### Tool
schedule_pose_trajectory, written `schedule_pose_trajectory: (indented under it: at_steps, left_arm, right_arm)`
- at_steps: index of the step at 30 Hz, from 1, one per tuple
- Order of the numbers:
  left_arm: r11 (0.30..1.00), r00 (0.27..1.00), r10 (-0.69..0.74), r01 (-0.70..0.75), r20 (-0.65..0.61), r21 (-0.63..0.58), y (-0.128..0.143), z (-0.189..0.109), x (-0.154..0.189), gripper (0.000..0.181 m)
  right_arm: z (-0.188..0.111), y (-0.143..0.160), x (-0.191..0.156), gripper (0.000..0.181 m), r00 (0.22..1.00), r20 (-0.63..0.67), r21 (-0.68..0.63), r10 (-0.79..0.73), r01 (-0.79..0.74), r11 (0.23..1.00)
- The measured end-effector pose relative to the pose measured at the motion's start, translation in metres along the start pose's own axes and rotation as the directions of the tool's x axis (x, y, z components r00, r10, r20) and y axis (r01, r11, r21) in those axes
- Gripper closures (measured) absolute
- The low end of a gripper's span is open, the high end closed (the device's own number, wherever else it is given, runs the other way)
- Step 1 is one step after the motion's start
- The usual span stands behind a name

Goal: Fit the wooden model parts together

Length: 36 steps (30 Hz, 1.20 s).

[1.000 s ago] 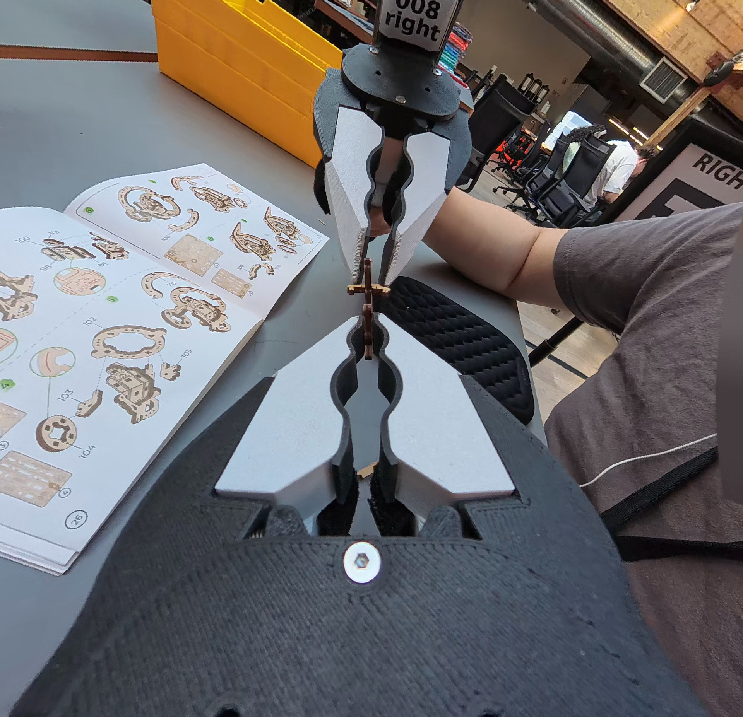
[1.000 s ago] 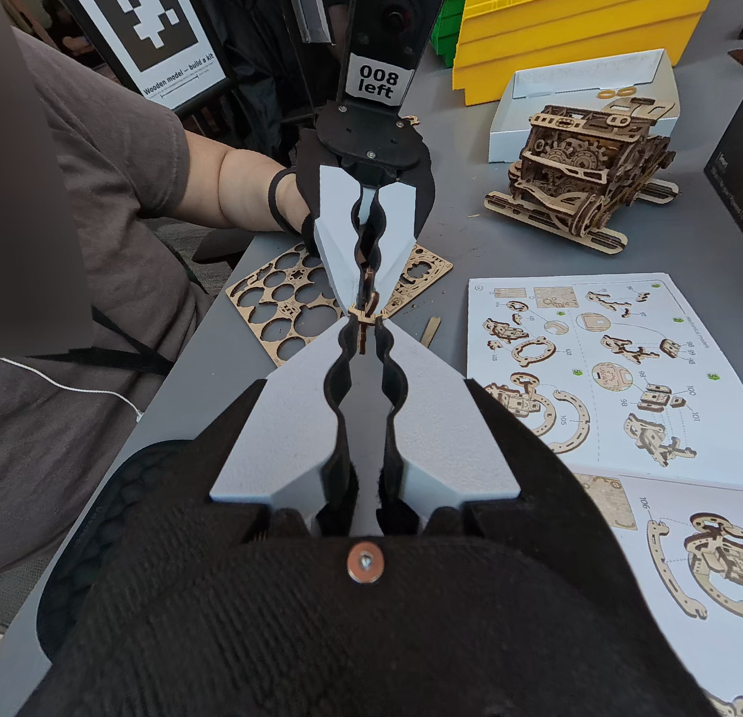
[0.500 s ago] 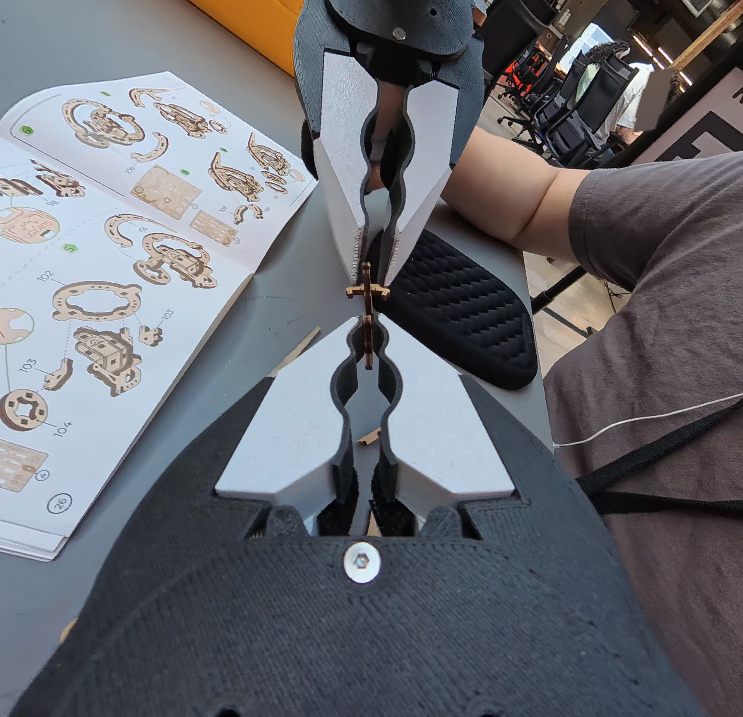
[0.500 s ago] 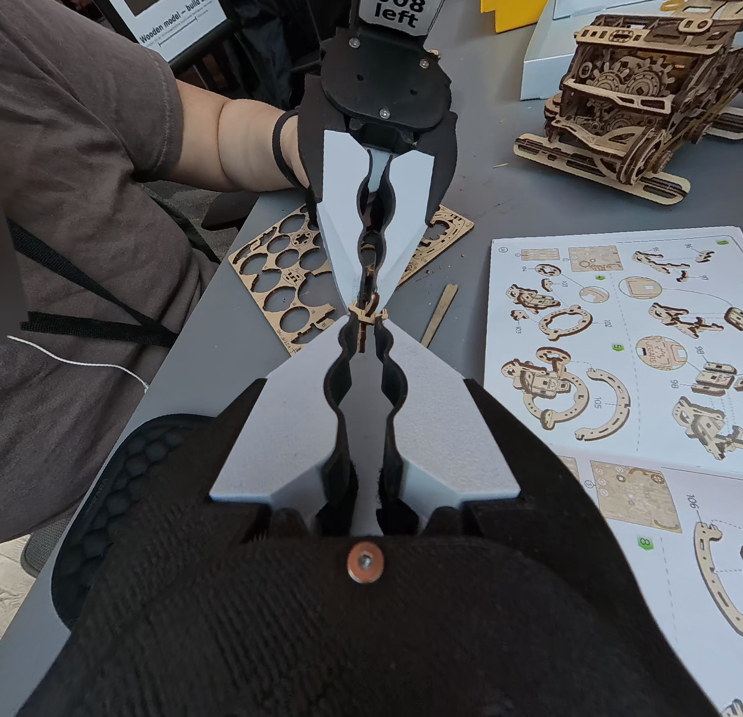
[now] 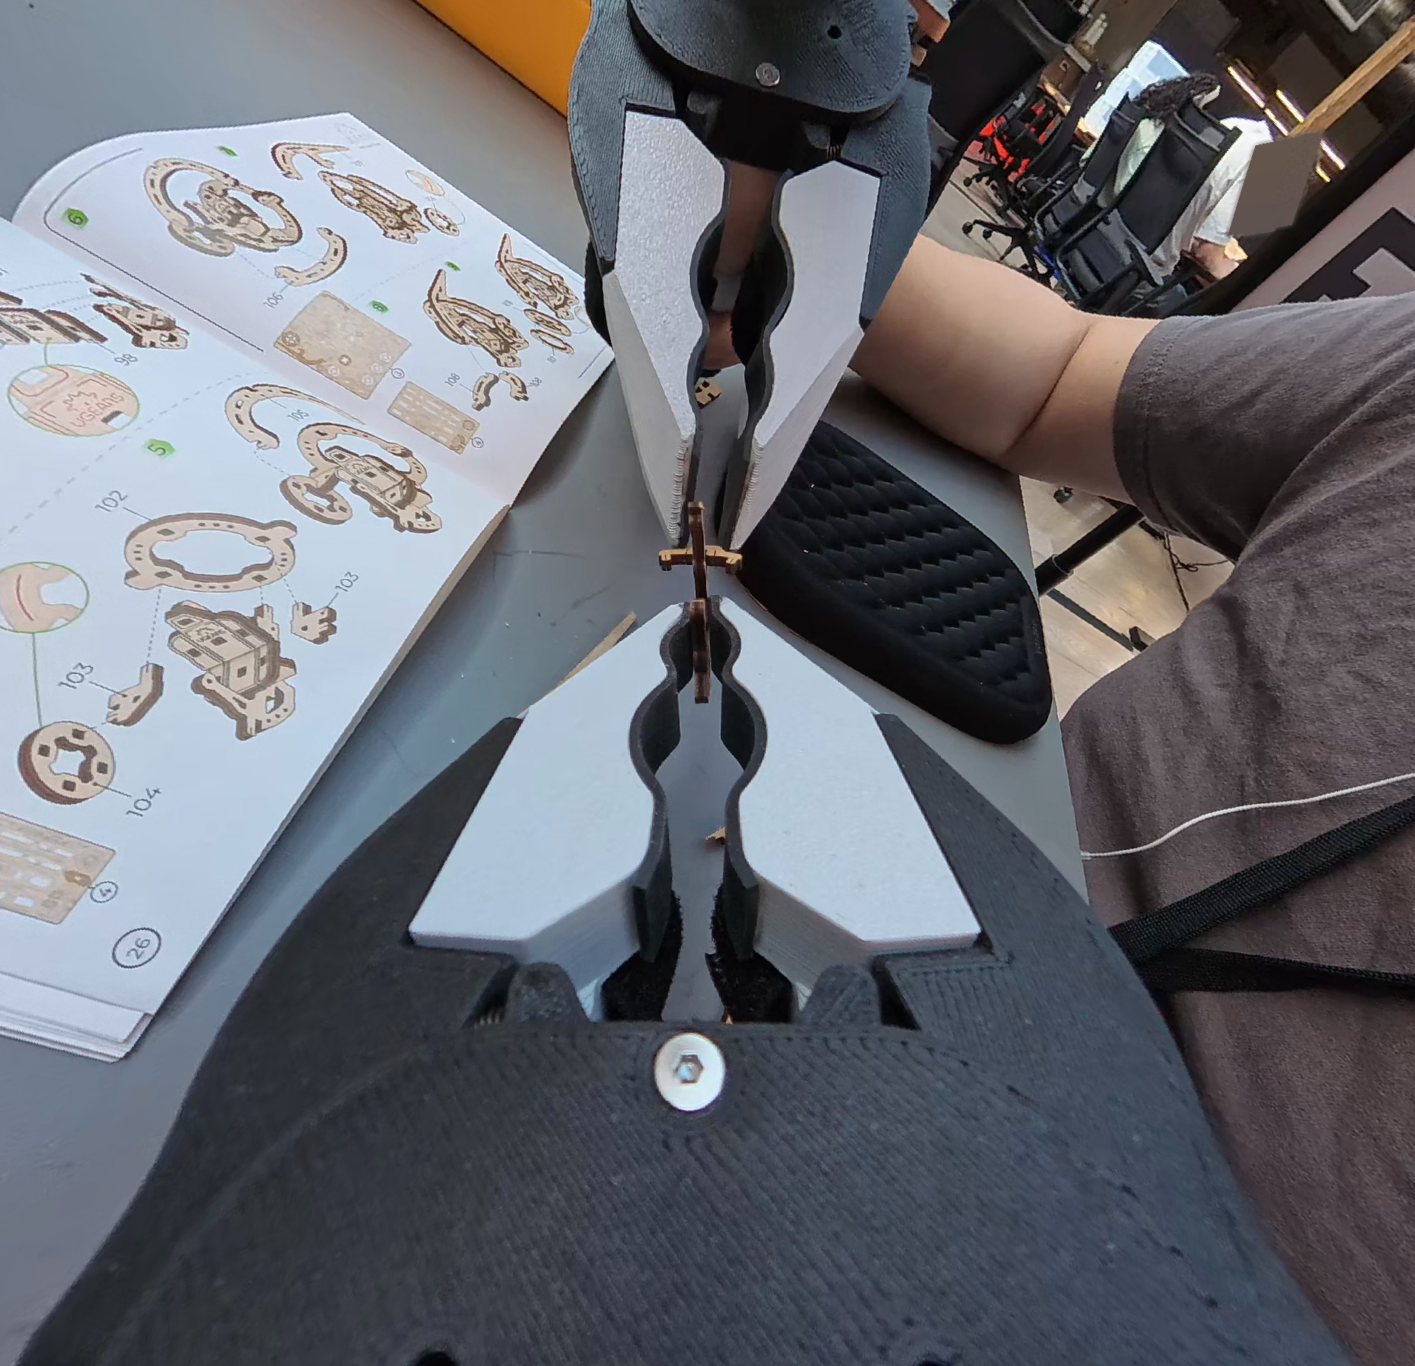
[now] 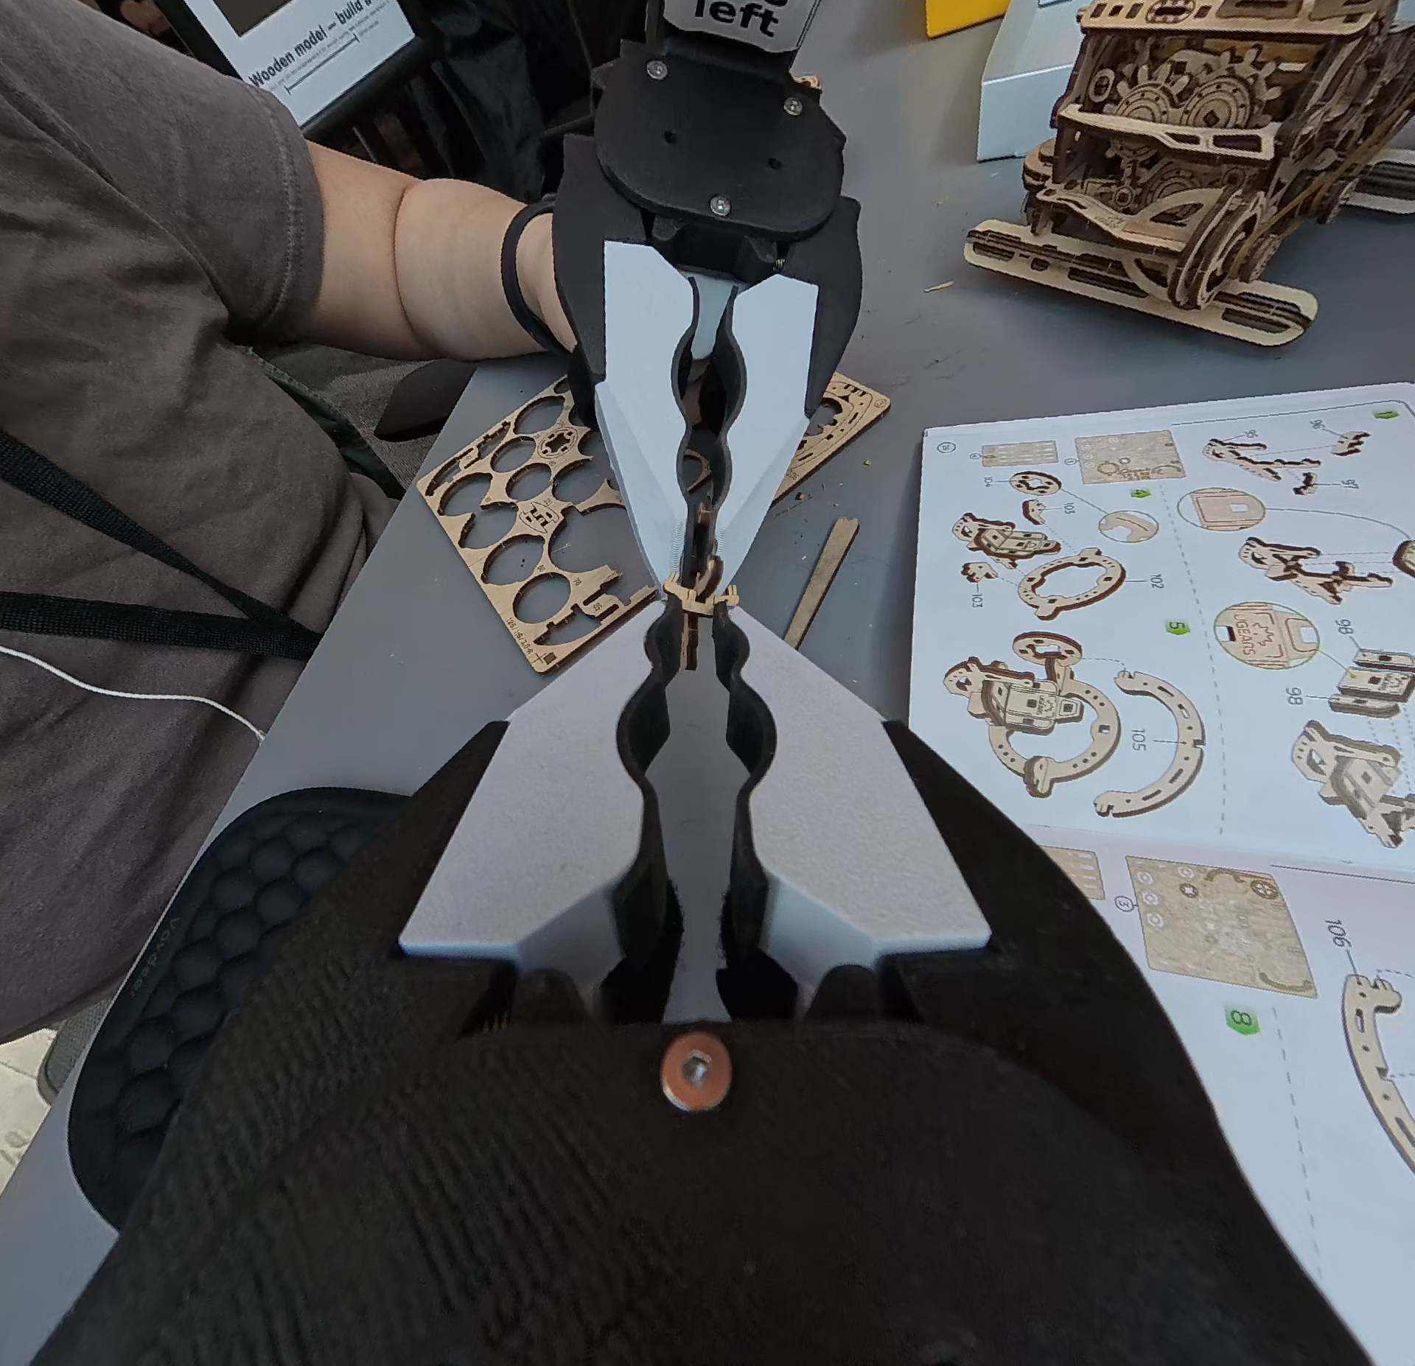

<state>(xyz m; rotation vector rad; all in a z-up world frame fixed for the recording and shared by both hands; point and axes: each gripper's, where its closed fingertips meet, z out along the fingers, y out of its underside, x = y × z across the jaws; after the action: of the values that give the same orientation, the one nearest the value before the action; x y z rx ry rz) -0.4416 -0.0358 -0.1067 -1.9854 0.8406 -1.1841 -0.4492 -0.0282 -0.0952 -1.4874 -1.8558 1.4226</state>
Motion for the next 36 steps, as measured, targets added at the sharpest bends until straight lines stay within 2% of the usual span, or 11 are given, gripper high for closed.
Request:
schedule_pose_trajectory:
  at_steps: [14, 22, 26, 31, 34, 36]
  left_arm:
    - [0.999, 1.000, 0.018, -0.019, 0.011, 0.042, -0.007, -0.003, 0.000, 0.181]
    - [0.999, 0.999, 0.045, -0.045, 0.009, -0.019, -0.001, -0.002, 0.004, 0.181]
    - [0.994, 0.998, 0.070, -0.070, -0.003, -0.082, 0.006, 0.002, 0.010, 0.181]
    - [0.988, 0.999, 0.050, -0.052, -0.023, -0.144, 0.016, 0.004, 0.011, 0.181]
    - [0.986, 0.998, 0.030, -0.038, -0.056, -0.165, 0.020, 0.007, 0.016, 0.181]
    - [0.981, 0.997, 0.063, -0.068, -0.034, -0.184, 0.023, 0.008, 0.013, 0.181]
  right_arm:
    - [0.001, -0.004, -0.001, 0.175, 0.998, -0.021, 0.023, -0.051, 0.051, 0.998]
    - [0.004, -0.002, -0.005, 0.175, 0.999, 0.003, 0.002, -0.042, 0.042, 0.999]
    - [0.006, 0.006, -0.013, 0.175, 0.998, 0.046, -0.061, -0.039, 0.042, 0.997]
    - [0.012, 0.013, -0.016, 0.174, 0.996, 0.047, -0.099, -0.081, 0.086, 0.991]
    - [0.012, 0.017, -0.022, 0.175, 0.983, 0.058, -0.111, -0.175, 0.180, 0.977]
    - [0.014, 0.021, -0.020, 0.175, 0.979, 0.040, -0.136, -0.200, 0.203, 0.970]
